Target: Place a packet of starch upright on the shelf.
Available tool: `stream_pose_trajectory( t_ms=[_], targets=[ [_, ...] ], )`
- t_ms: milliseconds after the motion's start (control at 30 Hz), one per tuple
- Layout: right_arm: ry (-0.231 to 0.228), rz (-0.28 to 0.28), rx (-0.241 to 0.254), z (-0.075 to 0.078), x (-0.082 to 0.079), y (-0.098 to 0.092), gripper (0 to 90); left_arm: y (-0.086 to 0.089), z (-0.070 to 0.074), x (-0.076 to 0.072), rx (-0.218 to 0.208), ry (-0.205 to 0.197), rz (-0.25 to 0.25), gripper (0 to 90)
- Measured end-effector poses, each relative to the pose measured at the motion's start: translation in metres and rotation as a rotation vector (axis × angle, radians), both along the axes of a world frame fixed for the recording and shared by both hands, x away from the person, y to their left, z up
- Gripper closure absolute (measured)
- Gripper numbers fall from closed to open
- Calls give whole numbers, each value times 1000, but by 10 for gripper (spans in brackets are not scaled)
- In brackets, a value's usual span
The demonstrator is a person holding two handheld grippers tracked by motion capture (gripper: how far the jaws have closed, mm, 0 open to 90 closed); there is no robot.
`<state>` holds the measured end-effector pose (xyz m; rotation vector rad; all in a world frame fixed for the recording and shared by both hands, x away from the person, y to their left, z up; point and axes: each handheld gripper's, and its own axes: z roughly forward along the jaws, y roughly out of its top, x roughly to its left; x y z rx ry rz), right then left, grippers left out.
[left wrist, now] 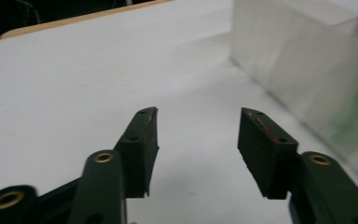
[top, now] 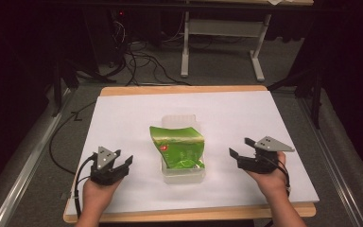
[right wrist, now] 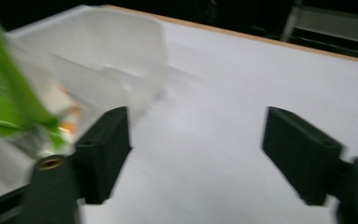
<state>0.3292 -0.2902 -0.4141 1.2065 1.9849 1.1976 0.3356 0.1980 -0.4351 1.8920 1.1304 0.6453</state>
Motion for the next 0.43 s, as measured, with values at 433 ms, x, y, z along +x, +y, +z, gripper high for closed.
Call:
stream_pose_trajectory(
  t_ms=[433],
  targets=[
    [76,-28,8,-17,6,-16,153,7,1,3,-105,82,-3,293]
  ],
)
